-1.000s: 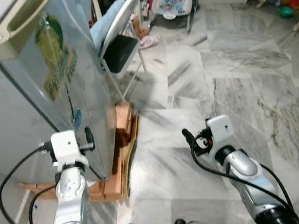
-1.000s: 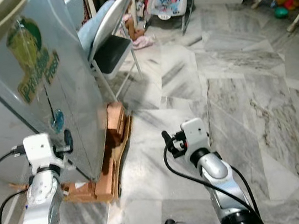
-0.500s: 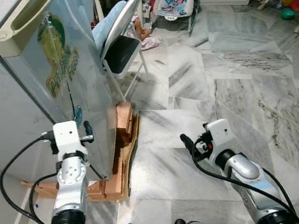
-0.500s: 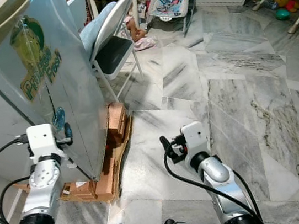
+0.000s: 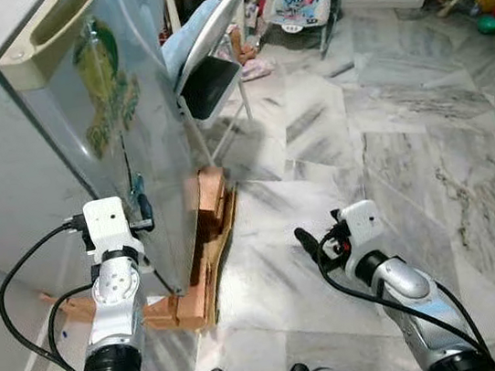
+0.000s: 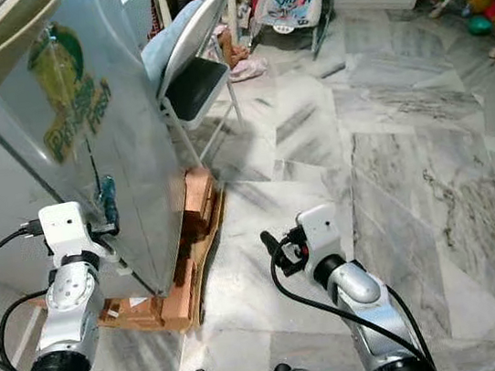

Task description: Restocking fridge

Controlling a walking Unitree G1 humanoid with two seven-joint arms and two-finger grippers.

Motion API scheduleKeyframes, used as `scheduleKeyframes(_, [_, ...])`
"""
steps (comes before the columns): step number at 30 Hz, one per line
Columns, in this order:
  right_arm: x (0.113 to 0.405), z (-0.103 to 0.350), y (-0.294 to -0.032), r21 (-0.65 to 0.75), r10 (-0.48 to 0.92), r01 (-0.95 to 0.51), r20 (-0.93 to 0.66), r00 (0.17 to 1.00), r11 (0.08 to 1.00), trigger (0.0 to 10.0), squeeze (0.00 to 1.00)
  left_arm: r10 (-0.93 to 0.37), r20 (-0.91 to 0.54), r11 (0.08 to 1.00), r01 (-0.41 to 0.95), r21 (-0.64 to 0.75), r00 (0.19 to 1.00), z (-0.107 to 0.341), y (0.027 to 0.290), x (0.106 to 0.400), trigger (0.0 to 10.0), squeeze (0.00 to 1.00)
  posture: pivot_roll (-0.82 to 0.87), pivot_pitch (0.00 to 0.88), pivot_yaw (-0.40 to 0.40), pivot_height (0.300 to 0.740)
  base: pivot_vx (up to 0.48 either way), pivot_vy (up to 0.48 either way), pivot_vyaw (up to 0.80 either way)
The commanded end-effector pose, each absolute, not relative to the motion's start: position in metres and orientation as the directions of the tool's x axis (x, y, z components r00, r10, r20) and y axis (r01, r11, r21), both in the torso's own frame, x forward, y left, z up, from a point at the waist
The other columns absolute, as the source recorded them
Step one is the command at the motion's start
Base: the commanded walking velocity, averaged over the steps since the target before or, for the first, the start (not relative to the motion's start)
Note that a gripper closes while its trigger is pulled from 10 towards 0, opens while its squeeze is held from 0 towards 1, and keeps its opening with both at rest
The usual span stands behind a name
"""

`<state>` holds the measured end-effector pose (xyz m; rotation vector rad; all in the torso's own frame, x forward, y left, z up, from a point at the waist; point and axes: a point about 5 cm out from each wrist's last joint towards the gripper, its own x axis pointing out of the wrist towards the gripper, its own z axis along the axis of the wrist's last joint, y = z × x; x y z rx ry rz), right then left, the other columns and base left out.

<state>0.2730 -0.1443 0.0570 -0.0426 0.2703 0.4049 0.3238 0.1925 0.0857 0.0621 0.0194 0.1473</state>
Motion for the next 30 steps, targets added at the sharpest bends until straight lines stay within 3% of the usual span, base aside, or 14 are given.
scheduleKeyframes(1, [0.269,0.044,-0.144,-0.017,0.392,-0.429,-0.375,0.84,0.903,10.0,0.0,0.069,0.001,0.995,-0.069,0.07,0.998,0.091,0.177,0.331,10.0,0.0,-0.03,0.149,-0.035,0.74,0.0,0.0,0.0])
scheduleKeyframes(8, [0.266,0.037,-0.142,-0.034,0.421,-0.489,-0.457,0.783,0.872,10.0,0.0,-0.033,0.014,0.998,0.032,0.062,0.999,0.096,0.151,0.338,10.0,0.0,-0.03,0.145,-0.034,0.74,0.0,0.0,0.0])
scheduleKeyframes(9, [0.266,0.035,-0.142,-0.031,0.416,-0.489,-0.478,0.773,0.872,10.0,0.0,-0.09,0.024,0.995,0.089,0.039,0.996,0.1,0.135,0.339,10.0,0.0,-0.03,0.142,-0.035,0.74,0.0,0.0,0.0])
scheduleKeyframes(10, [0.265,0.033,-0.143,-0.04,0.423,-0.51,-0.505,0.752,0.859,10.0,0.0,-0.214,0.039,0.976,0.215,-0.027,0.976,0.105,0.1,0.338,10.0,0.0,-0.03,0.141,-0.036,0.74,0.0,0.0,0.0])
scheduleKeyframes(11, [0.265,0.033,-0.143,-0.04,0.423,-0.51,-0.505,0.752,0.859,10.0,0.0,-0.214,0.039,0.976,0.215,-0.027,0.976,0.105,0.1,0.338,10.0,0.0,-0.03,0.141,-0.036,0.74,0.0,0.0,0.0])
scheduleKeyframes(13, [0.263,0.029,-0.144,-0.061,0.417,-0.528,-0.539,0.731,0.847,10.0,0.0,-0.393,0.07,0.906,0.399,-0.142,0.917,0.118,0.056,0.33,10.0,0.0,-0.03,0.138,-0.037,0.74,0.0,0.0,0.0])
scheduleKeyframes(14, [0.263,0.029,-0.144,-0.061,0.417,-0.528,-0.539,0.731,0.847,10.0,0.0,-0.393,0.07,0.906,0.399,-0.142,0.917,0.118,0.056,0.33,10.0,0.0,-0.03,0.138,-0.037,0.74,0.0,0.0,0.0])
scheduleKeyframes(15, [0.262,0.027,-0.145,-0.056,0.425,-0.545,-0.56,0.711,0.837,10.0,0.0,-0.528,0.128,0.824,0.543,-0.162,0.839,0.134,0.019,0.32,10.0,0.0,-0.02,0.135,-0.037,0.74,0.0,0.0,0.0])
scheduleKeyframes(18, [0.261,0.028,-0.144,-0.052,0.442,-0.561,-0.557,0.703,0.826,10.0,0.0,-0.614,0.164,0.755,0.635,-0.163,0.772,0.146,-0.008,0.31,10.0,0.0,-0.03,0.133,-0.036,0.74,0.0,0.0,0.0])
scheduleKeyframes(22, [0.26,0.031,-0.139,-0.086,0.477,-0.604,-0.531,0.701,0.792,10.0,0.0,-0.596,0.154,0.778,0.614,-0.133,0.788,0.144,-0.006,0.313,10.0,0.0,-0.03,0.128,-0.029,0.74,0.0,0.0,0.0])
scheduleKeyframes(26, [0.256,0.037,-0.129,-0.127,0.554,-0.683,-0.488,0.674,0.719,10.0,0.0,-0.448,0.126,0.881,0.461,-0.103,0.885,0.139,0.044,0.329,10.0,0.0,-0.02,0.128,-0.02,0.74,0.0,0.0,0.0])
scheduleKeyframes(30, [0.256,0.036,-0.131,-0.071,0.56,-0.666,-0.479,0.676,0.743,10.0,0.0,-0.33,0.11,0.937,0.34,-0.084,0.937,0.136,0.079,0.333,10.0,0.0,-0.02,0.127,-0.019,0.74,0.0,0.0,0.0])
